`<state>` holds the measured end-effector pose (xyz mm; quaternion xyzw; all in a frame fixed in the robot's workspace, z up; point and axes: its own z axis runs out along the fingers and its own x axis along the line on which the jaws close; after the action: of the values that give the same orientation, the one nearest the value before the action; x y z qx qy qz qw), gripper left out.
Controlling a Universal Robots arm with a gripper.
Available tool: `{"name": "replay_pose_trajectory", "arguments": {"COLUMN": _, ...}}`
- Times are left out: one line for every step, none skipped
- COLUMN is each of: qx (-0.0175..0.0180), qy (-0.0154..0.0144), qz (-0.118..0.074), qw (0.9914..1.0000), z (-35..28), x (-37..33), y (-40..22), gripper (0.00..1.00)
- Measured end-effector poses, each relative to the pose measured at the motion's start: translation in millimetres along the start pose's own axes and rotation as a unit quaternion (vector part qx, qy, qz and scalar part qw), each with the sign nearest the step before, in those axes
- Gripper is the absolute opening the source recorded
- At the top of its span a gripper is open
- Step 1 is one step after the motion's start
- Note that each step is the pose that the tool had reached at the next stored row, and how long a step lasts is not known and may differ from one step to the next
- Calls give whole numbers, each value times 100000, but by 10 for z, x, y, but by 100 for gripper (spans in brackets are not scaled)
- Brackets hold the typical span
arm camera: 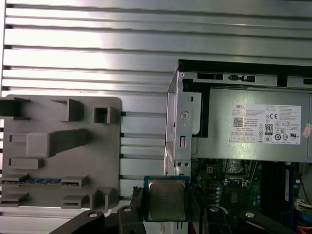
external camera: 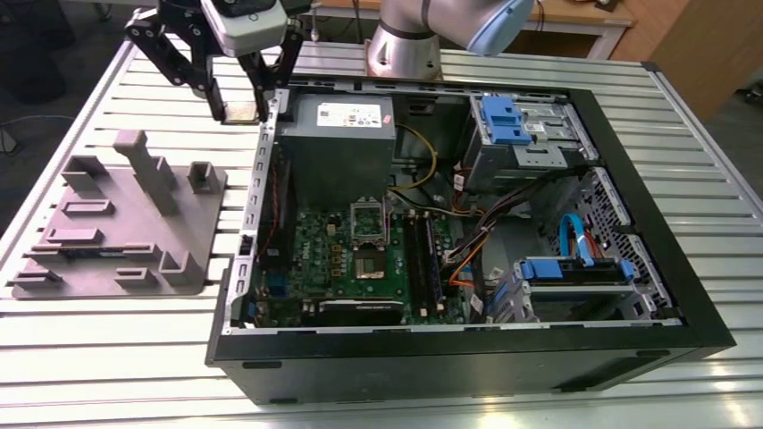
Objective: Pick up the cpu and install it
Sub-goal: 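Pick up the cpu and move it towards the insertion slot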
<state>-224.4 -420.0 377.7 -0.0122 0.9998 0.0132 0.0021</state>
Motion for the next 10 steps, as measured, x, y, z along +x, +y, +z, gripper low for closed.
{"name": "replay_pose_trajectory", "arguments": {"qx": 0, "qy": 1, "qz": 0, "qw": 100000, "z": 0, "x": -4, "y": 0, "gripper": 47}}
{"name": "replay_pose_trajectory", "arguments": {"qx": -1, "qy": -1, "qz": -1, "qw": 100000, "z": 0, "x": -9, "y": 0, "gripper": 47}}
{"name": "replay_pose_trajectory", "arguments": {"qx": 0, "qy": -2, "qz": 1, "qw": 100000, "z": 0, "x": -13, "y": 0, "gripper": 47}}
{"name": "replay_pose_trajectory", "arguments": {"qx": 0, "qy": 0, "qz": 1, "qw": 100000, "z": 0, "x": -19, "y": 0, "gripper": 47}}
{"name": "replay_pose_trajectory", "arguments": {"qx": -1, "qy": -2, "qz": 2, "qw": 100000, "z": 0, "x": -25, "y": -1, "gripper": 47}}
{"name": "replay_pose_trajectory", "arguments": {"qx": -2, "qy": 0, "qz": 1, "qw": 100000, "z": 0, "x": -30, "y": -1, "gripper": 47}}
{"name": "replay_pose_trajectory", "arguments": {"qx": 2, "qy": 3, "qz": 4, "qw": 100000, "z": 0, "x": -35, "y": -1, "gripper": 47}}
{"name": "replay_pose_trajectory", "arguments": {"qx": -2, "qy": -1, "qz": 3, "qw": 100000, "z": 0, "x": -41, "y": -1, "gripper": 47}}
{"name": "replay_pose_trajectory", "arguments": {"qx": 1, "qy": 2, "qz": 1, "qw": 100000, "z": 0, "x": -48, "y": -1, "gripper": 47}}
{"name": "replay_pose_trajectory", "arguments": {"qx": 2, "qy": 3, "qz": 2, "qw": 100000, "z": 0, "x": -57, "y": -1, "gripper": 47}}
